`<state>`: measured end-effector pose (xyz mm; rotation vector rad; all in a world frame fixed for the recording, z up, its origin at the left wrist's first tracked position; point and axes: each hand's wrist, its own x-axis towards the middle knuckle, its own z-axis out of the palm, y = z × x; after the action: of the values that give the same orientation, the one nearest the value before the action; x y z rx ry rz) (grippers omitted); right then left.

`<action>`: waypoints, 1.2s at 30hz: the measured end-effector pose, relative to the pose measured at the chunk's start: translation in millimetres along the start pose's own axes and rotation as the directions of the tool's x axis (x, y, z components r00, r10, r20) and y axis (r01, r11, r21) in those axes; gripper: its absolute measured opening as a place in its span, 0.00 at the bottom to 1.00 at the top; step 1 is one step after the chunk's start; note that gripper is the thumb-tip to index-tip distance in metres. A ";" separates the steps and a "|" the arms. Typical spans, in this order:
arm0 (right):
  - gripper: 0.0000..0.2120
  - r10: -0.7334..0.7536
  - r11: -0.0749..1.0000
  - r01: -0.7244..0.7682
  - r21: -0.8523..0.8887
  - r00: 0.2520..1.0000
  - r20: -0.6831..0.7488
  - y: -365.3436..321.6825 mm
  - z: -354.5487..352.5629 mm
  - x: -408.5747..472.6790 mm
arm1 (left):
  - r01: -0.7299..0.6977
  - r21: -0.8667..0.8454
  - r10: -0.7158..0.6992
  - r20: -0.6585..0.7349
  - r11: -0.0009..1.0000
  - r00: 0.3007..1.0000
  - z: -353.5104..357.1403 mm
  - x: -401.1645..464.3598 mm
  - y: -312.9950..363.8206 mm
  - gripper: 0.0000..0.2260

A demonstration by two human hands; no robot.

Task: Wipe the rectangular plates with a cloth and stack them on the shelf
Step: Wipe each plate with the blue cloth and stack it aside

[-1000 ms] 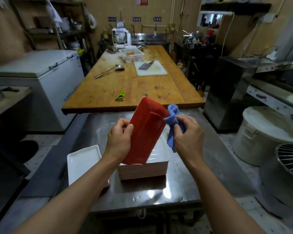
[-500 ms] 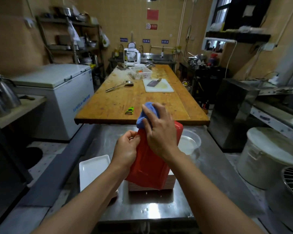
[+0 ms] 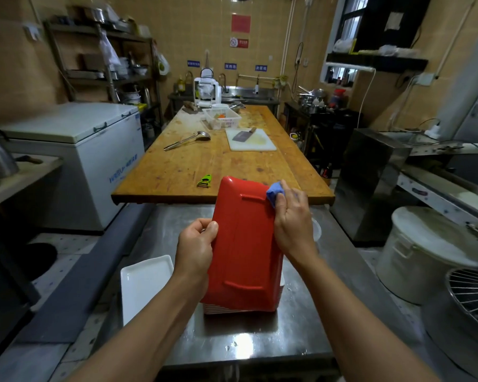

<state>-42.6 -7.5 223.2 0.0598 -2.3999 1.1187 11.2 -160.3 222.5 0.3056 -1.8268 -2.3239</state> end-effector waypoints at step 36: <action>0.16 0.243 0.317 -0.456 0.832 0.887 0.394 28.1 -40.5 -6.6 | -0.019 0.344 -0.009 0.080 0.939 0.997 5.6 52.2 36.7 0.17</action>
<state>-26.8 39.6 222.4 -0.0010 -1.6060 2.6777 -40.5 -177.1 256.6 0.2531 -2.2704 -2.0288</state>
